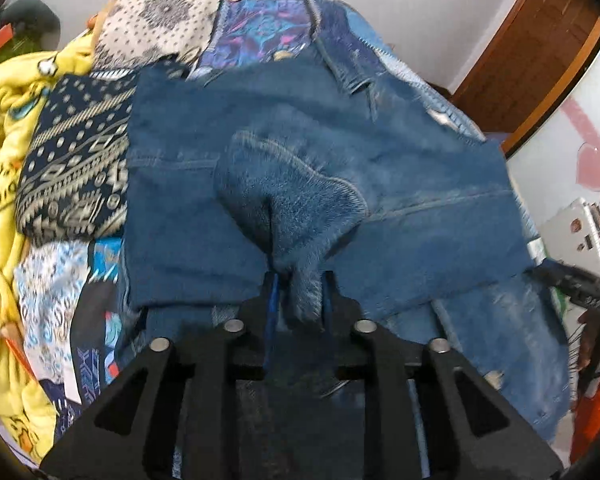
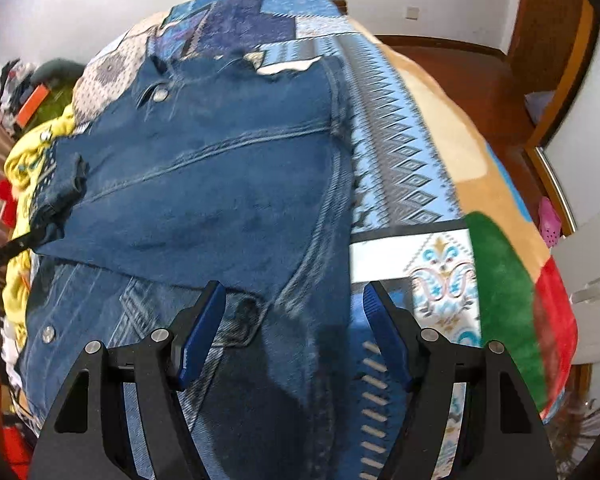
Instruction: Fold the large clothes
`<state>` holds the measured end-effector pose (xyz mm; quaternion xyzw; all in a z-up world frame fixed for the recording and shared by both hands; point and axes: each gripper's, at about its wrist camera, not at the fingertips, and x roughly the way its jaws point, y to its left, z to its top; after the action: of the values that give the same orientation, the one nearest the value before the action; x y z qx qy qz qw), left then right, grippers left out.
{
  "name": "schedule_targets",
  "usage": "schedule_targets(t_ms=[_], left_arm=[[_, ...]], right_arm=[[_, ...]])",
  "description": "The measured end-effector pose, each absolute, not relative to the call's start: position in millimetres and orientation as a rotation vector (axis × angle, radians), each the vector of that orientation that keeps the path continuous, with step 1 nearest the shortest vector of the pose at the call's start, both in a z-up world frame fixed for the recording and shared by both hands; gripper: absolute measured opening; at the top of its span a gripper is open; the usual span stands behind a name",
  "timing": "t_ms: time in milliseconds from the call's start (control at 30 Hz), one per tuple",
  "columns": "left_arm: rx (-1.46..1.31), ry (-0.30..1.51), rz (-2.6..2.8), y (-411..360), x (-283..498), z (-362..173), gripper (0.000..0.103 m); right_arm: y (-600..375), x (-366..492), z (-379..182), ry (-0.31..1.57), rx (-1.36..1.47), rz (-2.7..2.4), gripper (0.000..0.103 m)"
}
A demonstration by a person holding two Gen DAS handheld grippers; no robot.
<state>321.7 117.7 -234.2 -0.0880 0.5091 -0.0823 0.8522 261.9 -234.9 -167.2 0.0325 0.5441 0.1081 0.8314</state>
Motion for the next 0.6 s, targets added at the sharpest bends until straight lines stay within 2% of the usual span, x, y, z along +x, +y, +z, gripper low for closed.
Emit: schedule_targets(t_ms=[200,600], left_arm=[[-0.309,1.091,-0.114,144,310,-262,0.051],[-0.327,1.071,-0.026,169,281,-244,0.052]], right_arm=[[-226,255,-166,1.157,0.028,0.243,0.068],[-224,248,-165,1.159,0.040,0.229,0.068]])
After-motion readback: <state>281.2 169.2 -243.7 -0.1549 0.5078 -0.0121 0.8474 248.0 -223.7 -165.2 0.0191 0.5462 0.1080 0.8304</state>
